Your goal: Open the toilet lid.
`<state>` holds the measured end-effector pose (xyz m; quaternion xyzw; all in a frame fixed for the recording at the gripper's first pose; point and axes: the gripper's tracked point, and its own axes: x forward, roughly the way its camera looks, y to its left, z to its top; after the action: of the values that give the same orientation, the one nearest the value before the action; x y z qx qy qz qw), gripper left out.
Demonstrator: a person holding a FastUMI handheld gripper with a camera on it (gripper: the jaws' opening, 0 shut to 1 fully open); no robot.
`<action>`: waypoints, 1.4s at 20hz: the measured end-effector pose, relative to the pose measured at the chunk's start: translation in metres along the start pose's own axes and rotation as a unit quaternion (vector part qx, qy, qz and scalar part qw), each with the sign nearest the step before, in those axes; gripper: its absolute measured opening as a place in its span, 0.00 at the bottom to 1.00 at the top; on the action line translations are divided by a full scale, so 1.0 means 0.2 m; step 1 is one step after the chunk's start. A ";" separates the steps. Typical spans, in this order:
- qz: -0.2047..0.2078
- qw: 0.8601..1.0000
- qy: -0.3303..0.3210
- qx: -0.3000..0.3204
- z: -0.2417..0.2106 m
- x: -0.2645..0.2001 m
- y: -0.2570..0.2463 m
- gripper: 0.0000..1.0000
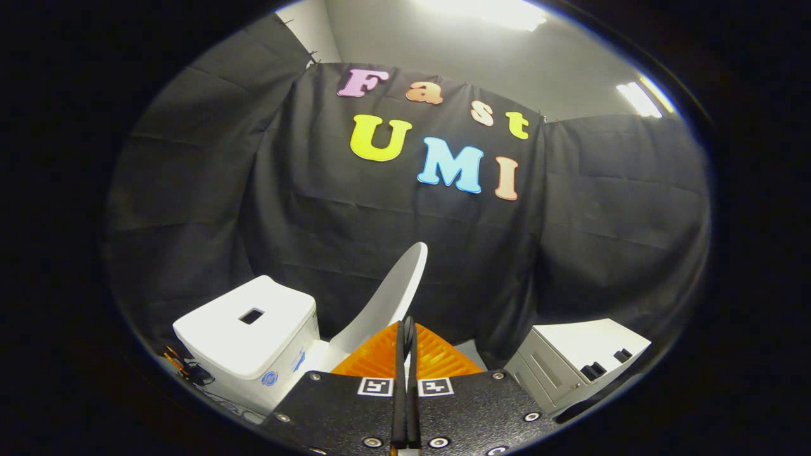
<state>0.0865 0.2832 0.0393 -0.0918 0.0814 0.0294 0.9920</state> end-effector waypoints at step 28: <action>0.107 0.993 -0.037 -0.015 0.23 -0.07 0.94 0.00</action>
<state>0.0660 0.4763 0.0538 -0.0967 0.0533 0.1395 0.9840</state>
